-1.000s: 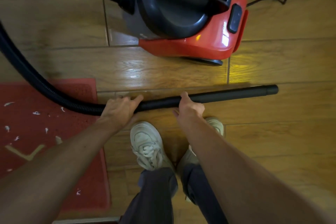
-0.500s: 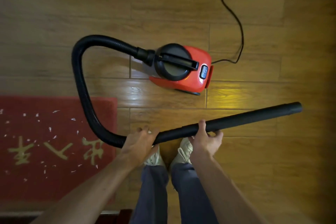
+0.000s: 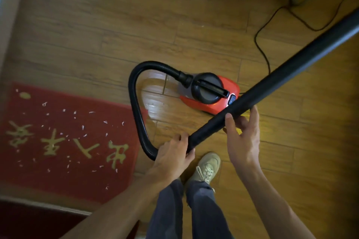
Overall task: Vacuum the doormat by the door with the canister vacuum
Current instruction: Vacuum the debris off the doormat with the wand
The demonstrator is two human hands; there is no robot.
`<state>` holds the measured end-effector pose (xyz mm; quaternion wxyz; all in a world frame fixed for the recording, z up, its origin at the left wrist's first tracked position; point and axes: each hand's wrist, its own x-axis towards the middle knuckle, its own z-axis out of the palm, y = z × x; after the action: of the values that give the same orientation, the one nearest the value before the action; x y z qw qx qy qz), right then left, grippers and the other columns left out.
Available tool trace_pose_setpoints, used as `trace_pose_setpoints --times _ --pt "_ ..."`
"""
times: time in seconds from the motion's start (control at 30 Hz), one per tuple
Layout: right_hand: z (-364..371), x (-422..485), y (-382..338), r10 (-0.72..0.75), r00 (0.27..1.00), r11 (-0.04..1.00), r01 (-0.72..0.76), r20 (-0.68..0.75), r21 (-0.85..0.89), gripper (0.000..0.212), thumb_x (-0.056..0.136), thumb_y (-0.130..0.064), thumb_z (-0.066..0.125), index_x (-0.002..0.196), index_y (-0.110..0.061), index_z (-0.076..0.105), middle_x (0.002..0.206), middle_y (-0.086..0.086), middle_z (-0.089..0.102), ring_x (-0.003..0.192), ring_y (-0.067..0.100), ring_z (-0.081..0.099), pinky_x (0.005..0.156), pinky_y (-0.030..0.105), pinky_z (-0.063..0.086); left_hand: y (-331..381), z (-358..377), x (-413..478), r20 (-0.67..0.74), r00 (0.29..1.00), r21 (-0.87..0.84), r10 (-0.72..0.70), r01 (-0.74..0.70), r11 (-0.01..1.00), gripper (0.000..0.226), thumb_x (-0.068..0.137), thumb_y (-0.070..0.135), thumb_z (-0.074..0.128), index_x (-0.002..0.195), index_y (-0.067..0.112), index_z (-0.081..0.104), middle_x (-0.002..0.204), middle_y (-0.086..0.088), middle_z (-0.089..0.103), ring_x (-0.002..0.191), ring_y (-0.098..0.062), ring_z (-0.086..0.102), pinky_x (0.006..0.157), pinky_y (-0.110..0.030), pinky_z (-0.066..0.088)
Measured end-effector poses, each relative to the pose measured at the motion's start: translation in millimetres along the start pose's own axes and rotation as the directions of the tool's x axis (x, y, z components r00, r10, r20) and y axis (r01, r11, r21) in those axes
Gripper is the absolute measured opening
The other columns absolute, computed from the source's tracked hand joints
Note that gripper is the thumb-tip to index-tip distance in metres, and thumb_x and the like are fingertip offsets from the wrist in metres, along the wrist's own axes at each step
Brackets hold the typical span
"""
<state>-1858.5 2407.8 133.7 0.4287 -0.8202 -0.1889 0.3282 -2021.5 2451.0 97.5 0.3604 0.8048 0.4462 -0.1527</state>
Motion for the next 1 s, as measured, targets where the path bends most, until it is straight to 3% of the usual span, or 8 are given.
trace_pose_setpoints --times 0.07,0.2,0.27,0.47,0.6,0.7,0.83,1.0 --pt "7.9 0.0 -23.1 -0.105 0.992 0.993 0.108 0.066 -0.038 0.065 0.098 -0.019 0.058 0.153 -0.023 0.023 0.107 0.002 0.070 0.095 0.000 0.065 0.072 0.006 0.048 -0.6 -9.9 -5.2 -0.061 0.998 -0.154 -0.035 0.025 0.988 0.032 0.096 0.045 0.053 0.113 0.017 0.052 0.098 -0.001 0.063 0.083 -0.018 0.067 0.069 -0.028 0.053" --pt "34.4 0.0 -56.3 -0.260 0.942 0.962 0.272 0.212 -0.030 0.075 0.098 -0.017 0.057 0.157 -0.027 0.012 0.115 -0.006 0.066 0.101 0.002 0.066 0.081 0.022 0.056 -4.3 -21.6 -12.7 -0.140 0.983 -0.429 -0.119 0.048 0.902 0.023 0.093 0.040 0.061 0.102 0.020 0.054 0.081 0.009 0.062 0.067 -0.007 0.060 0.056 -0.015 0.041" --pt "53.5 0.4 -66.9 -0.341 0.897 0.926 0.373 0.280 -0.066 0.078 0.098 -0.016 0.058 0.158 -0.022 0.008 0.121 -0.015 0.060 0.102 -0.010 0.061 0.083 0.013 0.052 -7.8 -22.3 -16.4 -0.149 0.975 -0.575 -0.165 0.050 0.817 0.021 0.093 0.039 0.061 0.104 0.022 0.056 0.077 0.007 0.064 0.066 -0.006 0.063 0.060 -0.023 0.050" --pt "107.9 -1.2 -85.0 -0.466 0.665 0.799 0.600 0.584 -0.045 0.084 0.094 -0.016 0.058 0.158 -0.028 0.004 0.147 0.009 0.047 0.122 0.029 0.056 0.094 0.046 0.054 -17.8 -18.0 -22.3 -0.091 0.926 -0.944 -0.365 0.036 0.328 0.024 0.094 0.011 0.065 0.110 0.027 0.055 0.103 -0.017 0.069 0.092 -0.029 0.069 0.080 -0.046 0.057" --pt "134.3 -0.8 -77.4 -0.472 0.534 0.734 0.679 0.701 -0.022 0.079 0.094 -0.021 0.061 0.156 -0.035 0.013 0.127 0.005 0.059 0.104 0.025 0.061 0.081 0.046 0.056 -22.7 -10.1 -26.1 -0.016 0.892 -0.996 -0.451 0.025 0.085 0.036 0.093 0.004 0.064 0.111 0.035 0.057 0.101 0.012 0.072 0.100 -0.002 0.068 0.083 -0.022 0.056" --pt "154.0 6.0 -63.6 -0.472 0.461 0.685 0.729 0.751 -0.016 0.075 0.092 -0.024 0.064 0.154 -0.031 0.023 0.117 0.005 0.061 0.093 0.019 0.059 0.073 0.034 0.052 -22.1 5.4 -25.7 0.050 0.846 -0.999 -0.530 0.048 -0.018 0.033 0.093 0.010 0.064 0.111 0.037 0.059 0.097 0.023 0.072 0.099 0.005 0.066 0.087 -0.027 0.057" --pt "174.7 10.2 -47.6 -0.392 0.345 0.636 0.771 0.853 -0.020 0.073 0.092 -0.032 0.063 0.154 -0.032 0.026 0.101 0.000 0.061 0.086 0.017 0.057 0.071 0.041 0.053 -15.0 25.3 -21.7 0.123 0.779 -0.980 -0.615 -0.003 -0.200 0.024 0.093 0.013 0.065 0.115 0.022 0.063 0.112 0.007 0.073 0.109 -0.006 0.066 0.099 -0.040 0.052" --pt "188.4 2.9 -15.3 -0.330 0.241 0.595 0.804 0.913 0.002 0.068 0.091 -0.032 0.065 0.152 -0.029 0.034 0.112 0.000 0.063 0.092 0.016 0.058 0.075 0.041 0.053 -4.3 53.0 -16.0 0.202 0.672 -0.940 -0.712 -0.070 -0.333 0.014 0.094 0.010 0.063 0.103 0.021 0.063 0.101 0.004 0.073 0.099 -0.007 0.069 0.088 -0.034 0.055"
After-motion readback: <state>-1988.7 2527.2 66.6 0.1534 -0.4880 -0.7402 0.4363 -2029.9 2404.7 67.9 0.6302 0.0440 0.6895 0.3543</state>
